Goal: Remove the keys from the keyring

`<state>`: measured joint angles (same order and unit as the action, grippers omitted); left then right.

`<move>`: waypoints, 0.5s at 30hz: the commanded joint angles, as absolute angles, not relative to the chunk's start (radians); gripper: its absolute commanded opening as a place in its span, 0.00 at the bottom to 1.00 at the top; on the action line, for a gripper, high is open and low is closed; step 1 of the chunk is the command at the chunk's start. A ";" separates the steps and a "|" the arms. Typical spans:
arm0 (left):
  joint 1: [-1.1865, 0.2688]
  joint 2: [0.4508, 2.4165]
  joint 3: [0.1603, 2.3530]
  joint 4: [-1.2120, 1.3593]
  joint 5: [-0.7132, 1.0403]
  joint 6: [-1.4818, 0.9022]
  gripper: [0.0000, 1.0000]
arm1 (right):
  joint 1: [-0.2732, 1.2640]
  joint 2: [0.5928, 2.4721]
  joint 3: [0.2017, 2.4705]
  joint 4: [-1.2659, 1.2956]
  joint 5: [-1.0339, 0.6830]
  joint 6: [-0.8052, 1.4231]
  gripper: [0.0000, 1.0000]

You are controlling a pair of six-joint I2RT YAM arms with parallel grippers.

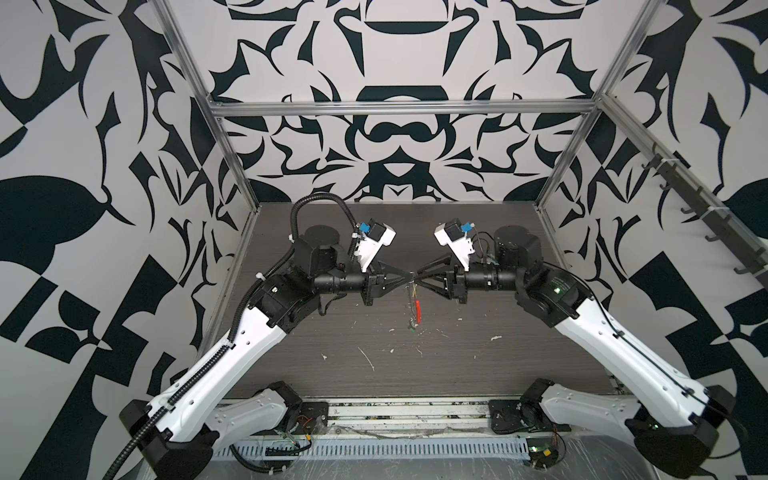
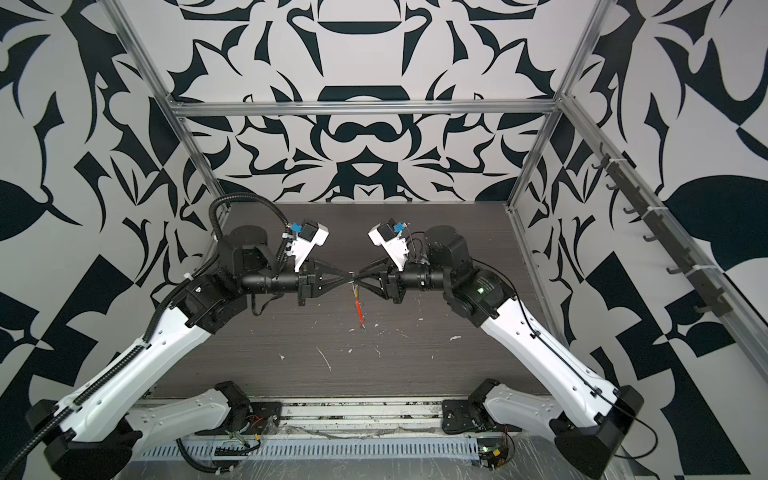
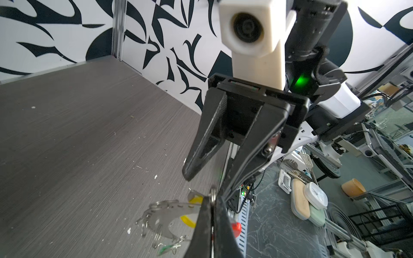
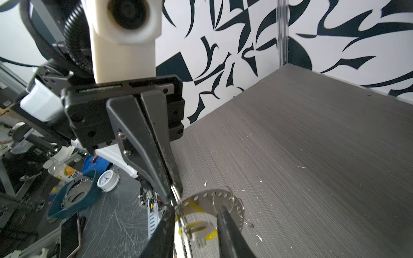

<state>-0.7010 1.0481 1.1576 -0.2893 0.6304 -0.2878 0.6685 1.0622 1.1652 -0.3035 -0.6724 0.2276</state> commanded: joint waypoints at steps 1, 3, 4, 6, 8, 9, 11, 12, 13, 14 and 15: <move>-0.704 1.001 1.101 -0.102 0.581 -0.345 0.00 | 0.676 0.963 1.092 -0.083 -0.563 0.260 0.44; -0.704 0.977 1.061 -0.035 0.561 -0.368 0.00 | 0.678 0.925 1.042 -0.011 -0.522 0.274 0.46; -0.704 0.961 1.034 0.016 0.552 -0.384 0.00 | 0.679 0.911 1.022 0.019 -0.512 0.282 0.46; -0.704 0.941 0.997 0.089 0.540 -0.405 0.00 | 0.681 0.905 1.004 0.050 -0.502 0.287 0.46; -0.704 0.936 0.978 0.136 0.537 -0.420 0.00 | 0.687 0.910 0.997 0.074 -0.507 0.293 0.46; -0.704 0.934 0.972 0.149 0.540 -0.426 0.00 | 0.689 0.913 0.994 0.085 -0.514 0.297 0.46; -0.704 0.933 0.961 0.180 0.551 -0.440 0.00 | 0.698 0.921 0.990 0.114 -0.536 0.302 0.46; -0.704 0.931 0.955 0.192 0.558 -0.445 0.00 | 0.703 0.926 0.991 0.121 -0.546 0.303 0.46; -0.704 0.930 0.952 0.202 0.563 -0.450 0.00 | 0.709 0.931 0.991 0.125 -0.553 0.302 0.46; -0.704 0.930 0.949 0.208 0.566 -0.454 0.00 | 0.715 0.935 0.991 0.127 -0.553 0.298 0.46; -0.704 0.928 0.948 0.209 0.567 -0.456 0.00 | 0.723 0.939 0.991 0.126 -0.544 0.292 0.46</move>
<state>-0.7010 0.9485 0.9558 0.1089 0.5560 -0.4267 0.7067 0.9382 0.9874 0.0368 -0.5396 0.2874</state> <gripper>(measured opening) 0.044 0.456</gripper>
